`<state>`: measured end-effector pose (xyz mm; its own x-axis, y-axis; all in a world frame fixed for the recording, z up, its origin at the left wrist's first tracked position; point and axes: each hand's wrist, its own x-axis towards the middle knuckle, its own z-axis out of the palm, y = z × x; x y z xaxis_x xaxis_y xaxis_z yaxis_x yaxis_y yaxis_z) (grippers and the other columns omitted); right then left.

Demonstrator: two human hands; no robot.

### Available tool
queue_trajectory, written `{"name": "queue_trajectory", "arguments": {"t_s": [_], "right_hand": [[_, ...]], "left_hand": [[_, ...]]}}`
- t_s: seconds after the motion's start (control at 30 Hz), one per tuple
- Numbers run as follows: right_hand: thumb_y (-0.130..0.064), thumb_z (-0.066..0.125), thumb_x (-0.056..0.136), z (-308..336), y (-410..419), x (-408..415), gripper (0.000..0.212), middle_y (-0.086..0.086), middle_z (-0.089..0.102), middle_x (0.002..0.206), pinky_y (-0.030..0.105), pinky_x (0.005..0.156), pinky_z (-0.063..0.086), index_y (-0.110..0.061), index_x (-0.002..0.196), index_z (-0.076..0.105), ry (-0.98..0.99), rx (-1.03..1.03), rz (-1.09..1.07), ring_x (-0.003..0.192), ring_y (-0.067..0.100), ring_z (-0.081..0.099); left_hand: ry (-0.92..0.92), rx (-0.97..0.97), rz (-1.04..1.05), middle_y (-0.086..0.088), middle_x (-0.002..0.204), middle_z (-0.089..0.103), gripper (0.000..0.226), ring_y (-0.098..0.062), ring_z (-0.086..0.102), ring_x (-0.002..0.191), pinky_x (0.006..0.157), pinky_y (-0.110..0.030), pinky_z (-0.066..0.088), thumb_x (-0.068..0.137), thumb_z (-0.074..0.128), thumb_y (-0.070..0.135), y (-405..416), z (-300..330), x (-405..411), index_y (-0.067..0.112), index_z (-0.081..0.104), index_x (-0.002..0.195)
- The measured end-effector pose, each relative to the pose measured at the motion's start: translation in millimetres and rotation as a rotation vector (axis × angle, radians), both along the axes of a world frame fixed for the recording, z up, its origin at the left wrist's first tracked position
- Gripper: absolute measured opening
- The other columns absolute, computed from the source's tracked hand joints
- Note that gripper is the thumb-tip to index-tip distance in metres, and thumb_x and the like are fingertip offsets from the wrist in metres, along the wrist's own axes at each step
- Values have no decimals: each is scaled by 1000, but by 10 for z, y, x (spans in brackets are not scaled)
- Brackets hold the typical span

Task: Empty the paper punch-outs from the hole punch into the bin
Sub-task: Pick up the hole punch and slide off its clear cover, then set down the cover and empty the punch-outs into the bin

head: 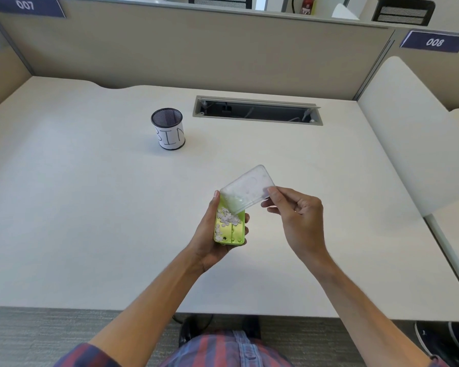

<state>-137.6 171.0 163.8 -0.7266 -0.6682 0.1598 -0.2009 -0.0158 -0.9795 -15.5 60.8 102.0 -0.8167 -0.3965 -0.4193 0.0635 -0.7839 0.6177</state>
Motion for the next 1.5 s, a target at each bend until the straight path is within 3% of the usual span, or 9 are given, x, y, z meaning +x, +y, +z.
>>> {"name": "queue_trajectory", "arguments": {"t_s": [0.3,0.5,0.6,0.77,0.87,1.03,1.13,1.37,1.5], "right_hand": [[-13,63,95,-44,-36,-40,18,-2,75,74,21,69,56,-19,86,77,-153,-123,-105,72,15,72],[-14,65,93,-106,-4,-42,12,-2,76,77,26,74,58,-8,94,76,-15,-123,-126,75,15,73],[-15,66,93,-133,-2,-53,10,-2,77,78,27,75,59,-11,93,76,-4,-140,-137,76,17,74],[-12,68,91,-286,-52,-207,10,1,75,73,20,69,56,-13,84,76,-320,-166,-243,72,16,73],[-12,68,91,-498,-52,-325,8,1,75,73,20,66,56,-9,87,74,-443,-117,-302,71,16,74],[-8,69,88,-861,-44,-421,13,9,76,74,21,64,57,-7,100,70,-473,37,-361,72,19,75],[-7,69,86,-1020,-40,-468,16,12,75,72,23,65,58,-6,102,69,-446,132,-381,69,19,75],[-11,70,87,-1235,4,-558,13,7,75,70,38,82,59,-10,100,67,-352,275,-363,71,24,75],[-11,68,88,-1300,33,-570,13,4,75,68,35,76,60,-10,101,64,-266,335,-338,64,20,74]], "left_hand": [[-29,25,25,-10,86,68,58,-21,63,63,54,-30,52,88,47,68,-15,-26,1,16,71,97],[-33,28,35,-10,87,69,57,-22,64,64,55,-29,52,86,49,68,-40,-23,5,17,75,92],[-29,23,45,-11,87,69,56,-23,64,64,56,-30,52,83,52,68,-54,-31,6,17,76,92],[6,39,62,-12,87,67,48,-24,60,62,54,-30,50,83,57,61,-87,-47,53,16,72,90],[14,41,91,-13,86,65,40,-24,58,60,52,-29,48,84,59,53,-130,-59,99,15,70,90],[-20,9,144,-13,85,66,35,-24,59,59,52,-28,49,80,62,48,-225,-86,154,16,74,87],[-23,3,167,-13,86,67,37,-24,59,61,52,-29,49,78,63,48,-288,-100,192,15,71,93],[-15,-22,191,-15,89,66,39,-26,61,65,53,-29,49,81,62,48,-391,-129,262,17,65,103],[-17,-48,184,-16,90,66,46,-27,61,67,54,-30,48,77,64,50,-424,-134,273,17,60,109]]}}
